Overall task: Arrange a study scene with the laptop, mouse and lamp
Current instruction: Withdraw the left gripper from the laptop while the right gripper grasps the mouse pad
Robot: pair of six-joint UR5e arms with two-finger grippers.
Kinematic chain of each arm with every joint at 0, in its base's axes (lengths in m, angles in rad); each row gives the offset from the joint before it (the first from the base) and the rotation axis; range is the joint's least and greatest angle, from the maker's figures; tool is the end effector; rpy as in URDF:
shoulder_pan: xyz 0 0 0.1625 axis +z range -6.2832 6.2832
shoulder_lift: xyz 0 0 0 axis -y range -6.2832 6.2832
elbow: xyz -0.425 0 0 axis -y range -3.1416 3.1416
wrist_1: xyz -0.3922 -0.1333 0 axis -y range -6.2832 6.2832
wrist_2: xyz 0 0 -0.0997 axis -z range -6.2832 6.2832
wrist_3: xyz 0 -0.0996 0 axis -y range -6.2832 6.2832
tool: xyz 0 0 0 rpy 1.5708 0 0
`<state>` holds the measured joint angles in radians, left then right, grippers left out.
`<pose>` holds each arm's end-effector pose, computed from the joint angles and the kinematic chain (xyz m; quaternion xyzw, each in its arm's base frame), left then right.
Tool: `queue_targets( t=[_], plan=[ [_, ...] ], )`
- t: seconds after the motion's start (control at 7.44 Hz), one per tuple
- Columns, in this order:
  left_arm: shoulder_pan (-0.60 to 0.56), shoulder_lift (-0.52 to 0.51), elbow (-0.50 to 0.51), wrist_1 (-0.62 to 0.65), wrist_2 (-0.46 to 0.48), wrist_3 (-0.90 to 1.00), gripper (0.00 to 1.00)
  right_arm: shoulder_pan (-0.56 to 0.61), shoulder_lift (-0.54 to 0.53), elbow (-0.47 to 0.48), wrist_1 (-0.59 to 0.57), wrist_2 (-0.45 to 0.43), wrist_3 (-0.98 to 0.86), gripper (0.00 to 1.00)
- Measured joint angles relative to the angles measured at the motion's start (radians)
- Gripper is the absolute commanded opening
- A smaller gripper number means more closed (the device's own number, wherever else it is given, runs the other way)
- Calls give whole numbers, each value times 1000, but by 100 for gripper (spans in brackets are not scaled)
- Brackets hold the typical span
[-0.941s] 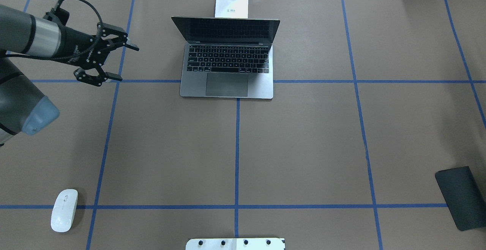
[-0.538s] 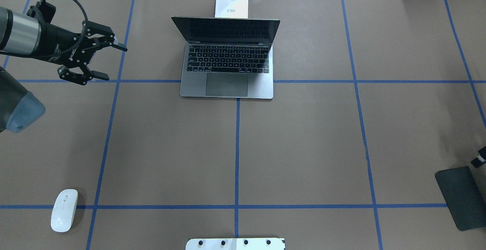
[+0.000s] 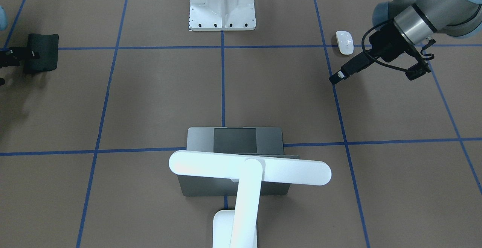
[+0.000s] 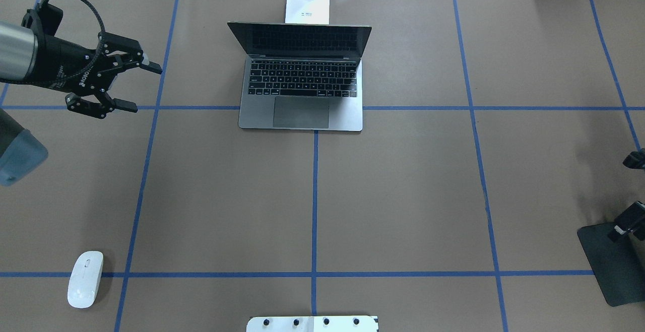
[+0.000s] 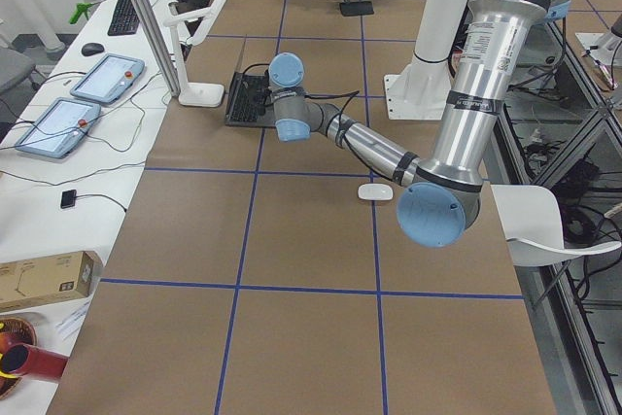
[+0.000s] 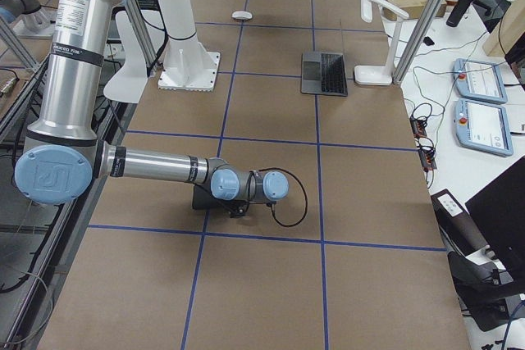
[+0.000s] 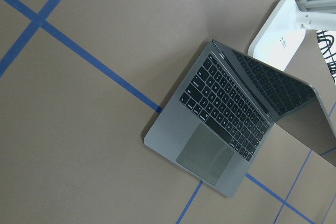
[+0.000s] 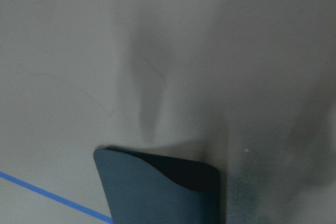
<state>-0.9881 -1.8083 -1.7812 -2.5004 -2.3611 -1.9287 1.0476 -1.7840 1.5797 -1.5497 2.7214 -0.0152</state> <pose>0.2457 -0.4865 0.3213 -0.1008 0.6498 -0.2528 0.7097 -0.1555 -0.3544 0.7156 -0.2104 -0.5051 -0.1742 0.8187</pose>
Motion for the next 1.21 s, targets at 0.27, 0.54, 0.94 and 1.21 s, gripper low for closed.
queue_targets(
  t=[0.27,0.54,0.94,1.21],
  plan=[
    [0,9,-15,0,-1,4,100,-19,0,-2,0,2,3,100],
    [0,21,-28,0,-1,5,100,-32,0,-2,1,5,6,74],
    [2,31,-40,0,-1,5,100,-38,1,2,9,7,51,0],
    [2,32,-41,0,-14,5,100,-37,1,9,26,5,63,0]
  ],
)
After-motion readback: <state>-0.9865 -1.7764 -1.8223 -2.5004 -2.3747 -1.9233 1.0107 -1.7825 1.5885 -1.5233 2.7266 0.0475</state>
